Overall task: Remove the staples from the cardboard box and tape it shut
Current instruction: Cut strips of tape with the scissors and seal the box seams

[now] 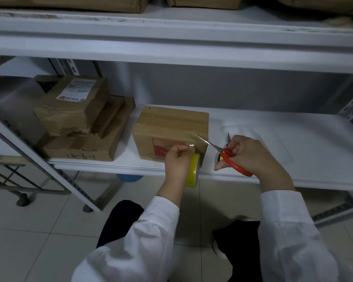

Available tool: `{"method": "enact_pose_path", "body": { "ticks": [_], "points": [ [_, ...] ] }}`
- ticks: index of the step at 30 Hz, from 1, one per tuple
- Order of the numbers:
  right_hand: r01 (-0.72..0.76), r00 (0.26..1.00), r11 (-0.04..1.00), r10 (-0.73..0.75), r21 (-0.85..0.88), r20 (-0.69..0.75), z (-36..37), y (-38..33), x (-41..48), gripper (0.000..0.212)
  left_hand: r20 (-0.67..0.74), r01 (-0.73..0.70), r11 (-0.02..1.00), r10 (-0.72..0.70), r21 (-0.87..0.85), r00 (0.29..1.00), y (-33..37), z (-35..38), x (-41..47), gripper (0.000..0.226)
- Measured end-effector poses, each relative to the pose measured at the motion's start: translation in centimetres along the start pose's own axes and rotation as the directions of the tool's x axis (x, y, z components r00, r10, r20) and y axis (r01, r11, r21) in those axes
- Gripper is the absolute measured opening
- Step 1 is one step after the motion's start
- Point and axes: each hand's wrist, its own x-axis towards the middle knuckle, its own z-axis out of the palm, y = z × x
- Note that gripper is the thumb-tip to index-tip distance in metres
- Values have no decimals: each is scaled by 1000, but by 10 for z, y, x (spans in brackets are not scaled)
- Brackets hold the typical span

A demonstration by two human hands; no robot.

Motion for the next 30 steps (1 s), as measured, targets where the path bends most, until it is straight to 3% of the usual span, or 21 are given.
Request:
{"method": "enact_pose_path", "body": {
  "ticks": [7,14,25,30],
  "points": [
    [-28,996,999,30,-18,82,2,11,-9,62,-28,4,1000,-4,15,1000,-2,2,-1,9],
    [-11,995,991,24,-136,94,-5,14,-12,50,-38,-11,999,13,34,999,-2,1,-3,8],
    [29,997,984,-16,-174,75,10,9,8,58,-45,7,998,-4,64,999,-3,2,0,4],
    [52,996,981,-38,-187,75,9,5,9,57,-33,3,998,0,67,999,-4,1,2,12]
  ]
}}
